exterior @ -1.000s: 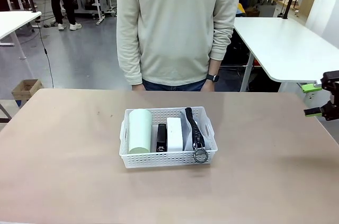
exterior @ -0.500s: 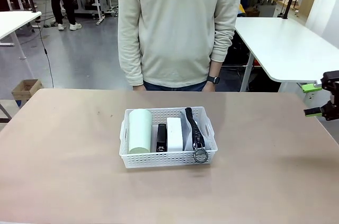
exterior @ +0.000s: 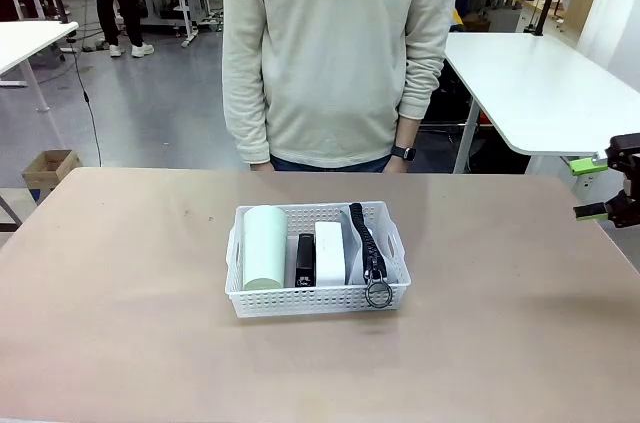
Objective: Efficiently arrange items inside the basket to fit them all.
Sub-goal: Pick up the Reusable plastic cup and place it inside the Organizing basket.
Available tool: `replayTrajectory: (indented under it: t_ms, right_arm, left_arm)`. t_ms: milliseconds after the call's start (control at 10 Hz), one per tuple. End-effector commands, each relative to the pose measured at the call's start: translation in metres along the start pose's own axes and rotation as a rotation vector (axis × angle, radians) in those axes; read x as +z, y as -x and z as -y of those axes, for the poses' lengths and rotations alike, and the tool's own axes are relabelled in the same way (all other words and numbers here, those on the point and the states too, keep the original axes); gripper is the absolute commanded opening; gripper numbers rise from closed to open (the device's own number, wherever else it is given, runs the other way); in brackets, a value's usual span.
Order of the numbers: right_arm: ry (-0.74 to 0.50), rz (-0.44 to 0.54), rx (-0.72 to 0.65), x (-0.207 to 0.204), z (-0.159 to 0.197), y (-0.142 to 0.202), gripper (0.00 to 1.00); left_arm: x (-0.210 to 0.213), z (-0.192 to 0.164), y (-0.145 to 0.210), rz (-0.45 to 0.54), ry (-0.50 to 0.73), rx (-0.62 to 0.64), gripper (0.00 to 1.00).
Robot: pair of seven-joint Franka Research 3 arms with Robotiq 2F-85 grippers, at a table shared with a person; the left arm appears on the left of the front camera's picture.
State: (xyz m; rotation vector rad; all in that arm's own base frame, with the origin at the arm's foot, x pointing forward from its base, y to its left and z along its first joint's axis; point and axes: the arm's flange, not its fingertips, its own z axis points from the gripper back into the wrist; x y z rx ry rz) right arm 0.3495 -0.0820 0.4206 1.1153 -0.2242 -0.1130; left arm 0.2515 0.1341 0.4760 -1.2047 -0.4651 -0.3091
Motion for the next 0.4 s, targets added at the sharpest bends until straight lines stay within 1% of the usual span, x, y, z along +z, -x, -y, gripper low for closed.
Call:
replayTrajectory:
  t_ms: [0,300]
  right_arm:
    - [0.004,-0.008,-0.01,0.0021,-0.0023,0.0013,1.0]
    - [0.004,-0.008,-0.01,0.0021,-0.0023,0.0013,1.0]
  left_arm:
    - [0.0002,-0.0005,-0.0012,0.011,0.022,-0.027,1.0]
    - [0.0002,-0.0005,-0.0012,0.011,0.022,-0.027,1.0]
